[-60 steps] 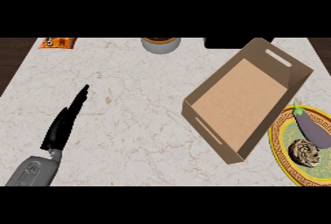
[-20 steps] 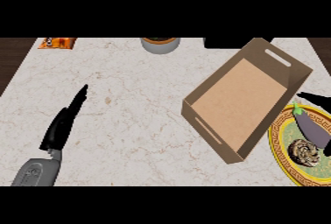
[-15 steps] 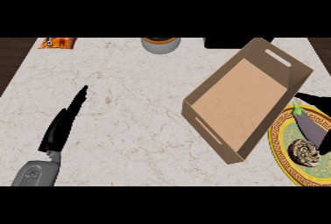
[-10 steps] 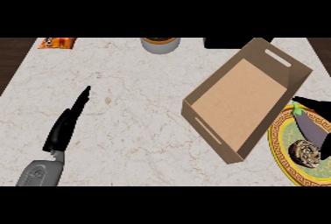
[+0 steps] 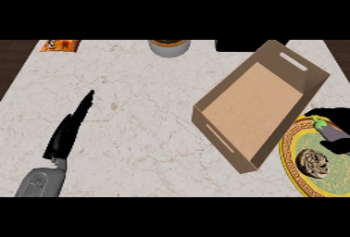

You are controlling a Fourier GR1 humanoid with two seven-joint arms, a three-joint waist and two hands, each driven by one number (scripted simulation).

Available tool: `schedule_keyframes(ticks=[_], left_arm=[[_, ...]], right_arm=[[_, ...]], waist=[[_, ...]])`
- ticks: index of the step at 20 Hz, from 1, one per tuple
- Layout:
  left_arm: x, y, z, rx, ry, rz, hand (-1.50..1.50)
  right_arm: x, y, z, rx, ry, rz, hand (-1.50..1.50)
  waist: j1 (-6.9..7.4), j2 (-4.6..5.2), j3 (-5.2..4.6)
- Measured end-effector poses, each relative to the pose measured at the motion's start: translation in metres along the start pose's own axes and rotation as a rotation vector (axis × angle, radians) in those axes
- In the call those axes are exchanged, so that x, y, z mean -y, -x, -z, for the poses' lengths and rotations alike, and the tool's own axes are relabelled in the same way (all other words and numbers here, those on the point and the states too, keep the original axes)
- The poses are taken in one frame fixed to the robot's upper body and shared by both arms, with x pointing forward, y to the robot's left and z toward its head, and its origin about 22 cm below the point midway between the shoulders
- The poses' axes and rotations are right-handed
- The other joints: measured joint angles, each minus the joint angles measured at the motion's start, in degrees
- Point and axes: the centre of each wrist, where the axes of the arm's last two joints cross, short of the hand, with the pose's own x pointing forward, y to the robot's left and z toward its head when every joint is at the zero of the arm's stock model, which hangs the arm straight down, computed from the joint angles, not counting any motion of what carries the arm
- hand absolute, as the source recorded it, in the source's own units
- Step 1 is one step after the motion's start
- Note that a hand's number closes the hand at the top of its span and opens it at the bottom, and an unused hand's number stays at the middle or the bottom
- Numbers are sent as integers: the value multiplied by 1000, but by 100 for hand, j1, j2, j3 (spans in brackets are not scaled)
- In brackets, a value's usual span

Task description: Pick the eggplant from the plate and place it in the cardboard box

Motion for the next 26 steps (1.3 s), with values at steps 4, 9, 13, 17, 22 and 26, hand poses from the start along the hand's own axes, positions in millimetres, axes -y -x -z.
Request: schedule_keyframes(ticks=[4,9,13,17,22,26], left_arm=[[5,0,1,-6,0,-3,0],[10,5,-3,-9,-4,-5,0],[3,4,-10,-6,-5,0,0],[6,-1,-6,3,18,0,0],[13,-11,1,37,55,11,0],[16,-14,5,43,70,17,0]], right_arm=[[-3,-1,5,32,80,-48,150],[-10,-1,8,51,174,-62,150],[1,-1,5,48,251,-79,150],[15,-67,42,-70,342,-20,150],[14,-145,67,-263,417,64,150],[23,-194,70,-500,477,87,150]], waist=[[9,9,12],[5,12,20],[1,8,23],[129,6,5],[295,-53,-43],[247,-78,-40]])
